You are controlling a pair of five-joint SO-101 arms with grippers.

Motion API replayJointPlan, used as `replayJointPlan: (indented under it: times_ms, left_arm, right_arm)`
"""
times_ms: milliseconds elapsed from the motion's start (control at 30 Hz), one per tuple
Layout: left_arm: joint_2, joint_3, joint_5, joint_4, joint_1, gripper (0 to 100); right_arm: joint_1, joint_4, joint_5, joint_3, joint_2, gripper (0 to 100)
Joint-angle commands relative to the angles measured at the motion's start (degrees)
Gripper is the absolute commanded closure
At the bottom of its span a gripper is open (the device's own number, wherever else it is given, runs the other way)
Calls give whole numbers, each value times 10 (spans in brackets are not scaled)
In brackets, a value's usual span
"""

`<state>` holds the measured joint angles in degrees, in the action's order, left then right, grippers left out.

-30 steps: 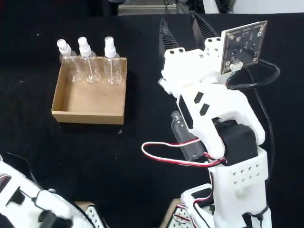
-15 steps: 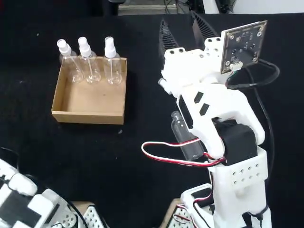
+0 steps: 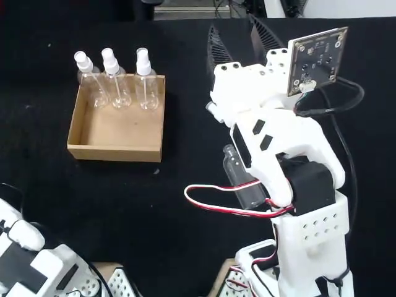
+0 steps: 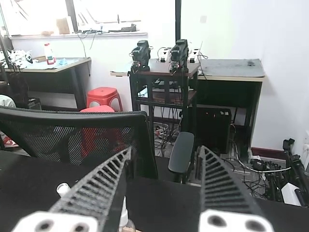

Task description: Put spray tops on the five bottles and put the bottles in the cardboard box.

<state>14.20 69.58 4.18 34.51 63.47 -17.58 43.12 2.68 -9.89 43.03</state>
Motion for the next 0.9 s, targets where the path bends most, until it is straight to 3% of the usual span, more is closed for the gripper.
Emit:
replayJointPlan:
  times_ms: [0, 500, 867]
  left_arm:
    - [2, -29, 37, 12, -7, 611]
    - [-84, -80, 55, 11, 4, 611]
    - [-66, -76, 55, 10, -5, 638]
  right_arm:
    - [11, -15, -5, 4, -3, 815]
    - [11, -8, -5, 5, 0, 815]
    - [11, -8, -5, 5, 0, 815]
